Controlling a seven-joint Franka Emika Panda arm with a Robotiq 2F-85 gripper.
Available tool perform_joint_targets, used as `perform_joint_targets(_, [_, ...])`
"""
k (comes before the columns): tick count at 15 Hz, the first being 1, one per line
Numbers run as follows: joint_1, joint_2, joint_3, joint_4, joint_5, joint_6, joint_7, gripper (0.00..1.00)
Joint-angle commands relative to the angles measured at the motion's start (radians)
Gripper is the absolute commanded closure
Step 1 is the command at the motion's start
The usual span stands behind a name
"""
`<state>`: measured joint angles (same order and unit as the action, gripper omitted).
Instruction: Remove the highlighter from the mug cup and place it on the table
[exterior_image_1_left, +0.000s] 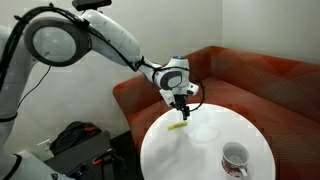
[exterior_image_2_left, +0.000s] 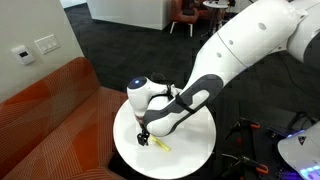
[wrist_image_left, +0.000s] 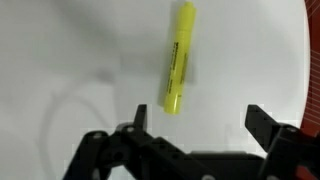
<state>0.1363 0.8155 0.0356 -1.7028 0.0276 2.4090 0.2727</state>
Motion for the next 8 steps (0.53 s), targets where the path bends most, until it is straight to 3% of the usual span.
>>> perform_joint_targets(1, [0.033,-0.119,-0.028,-0.094,0.003,-0.016,0.05,0.0])
perform_joint_targets(5, [0.046,-0.192,-0.029,-0.158,-0.001,-0.002,0.066,0.0])
perform_joint_targets(6, [0.032,-0.12,-0.019,-0.082,0.005,-0.003,0.041,0.0])
perform_joint_targets(8, [0.036,-0.149,-0.018,-0.11,0.004,-0.003,0.043,0.0])
